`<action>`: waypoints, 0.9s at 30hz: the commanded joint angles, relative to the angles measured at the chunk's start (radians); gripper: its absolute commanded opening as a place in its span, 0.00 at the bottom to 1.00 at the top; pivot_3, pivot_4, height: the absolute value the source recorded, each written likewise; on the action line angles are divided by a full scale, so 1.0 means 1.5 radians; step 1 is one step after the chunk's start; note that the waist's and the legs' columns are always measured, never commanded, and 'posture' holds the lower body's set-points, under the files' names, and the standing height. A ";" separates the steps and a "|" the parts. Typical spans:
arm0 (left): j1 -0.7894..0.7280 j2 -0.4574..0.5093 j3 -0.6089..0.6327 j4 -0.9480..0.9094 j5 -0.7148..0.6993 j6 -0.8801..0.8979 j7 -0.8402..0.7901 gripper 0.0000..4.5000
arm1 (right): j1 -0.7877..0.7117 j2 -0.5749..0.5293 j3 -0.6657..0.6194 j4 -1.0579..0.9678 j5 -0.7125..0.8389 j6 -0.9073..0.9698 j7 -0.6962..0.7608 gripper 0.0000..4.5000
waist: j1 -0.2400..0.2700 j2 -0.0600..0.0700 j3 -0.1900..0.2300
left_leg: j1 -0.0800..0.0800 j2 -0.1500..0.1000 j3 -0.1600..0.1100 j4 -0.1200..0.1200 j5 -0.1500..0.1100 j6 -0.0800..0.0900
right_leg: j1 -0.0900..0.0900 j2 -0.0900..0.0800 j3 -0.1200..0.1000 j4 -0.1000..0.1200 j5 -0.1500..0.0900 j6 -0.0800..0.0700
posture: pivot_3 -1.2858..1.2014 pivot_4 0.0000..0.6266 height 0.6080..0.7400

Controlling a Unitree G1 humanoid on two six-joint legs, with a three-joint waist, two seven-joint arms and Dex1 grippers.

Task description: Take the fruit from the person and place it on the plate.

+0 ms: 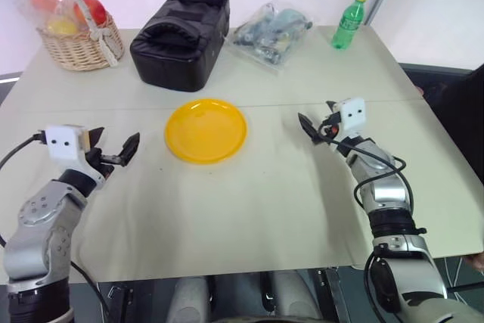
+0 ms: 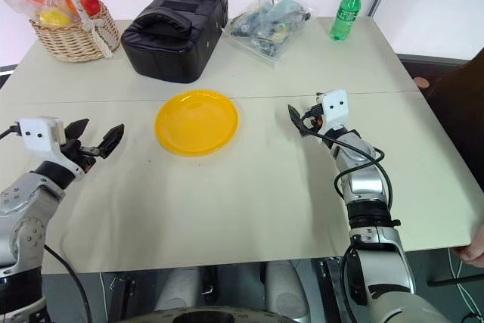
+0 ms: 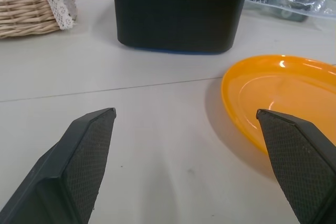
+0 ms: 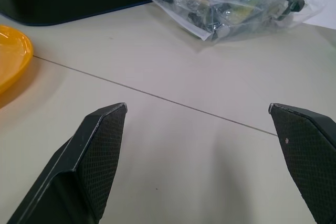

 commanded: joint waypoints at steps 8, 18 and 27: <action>-0.010 0.014 0.020 -0.008 -0.002 -0.017 -0.005 1.00 | -0.013 -0.006 -0.006 -0.003 -0.002 -0.017 0.001 0.98 | 0.000 0.000 0.000 | 0.000 0.000 0.000 0.000 0.000 0.000 | 0.000 0.000 0.000 0.000 0.000 0.000 | 0.52 0.24 1.00; -0.004 0.010 0.015 -0.012 0.001 -0.018 -0.001 1.00 | -0.014 -0.006 -0.004 0.001 -0.003 -0.017 0.004 0.98 | 0.000 0.000 0.000 | 0.000 0.000 0.000 0.000 0.000 0.000 | 0.000 0.000 0.000 0.000 0.000 0.000 | 0.52 0.24 1.00; -0.010 0.009 0.012 -0.009 0.002 -0.019 0.002 1.00 | -0.015 -0.007 -0.005 0.002 -0.005 -0.017 0.002 0.98 | 0.000 0.000 0.000 | 0.000 0.000 0.000 0.000 0.000 0.000 | 0.000 0.000 0.000 0.000 0.000 0.000 | 0.52 0.24 1.00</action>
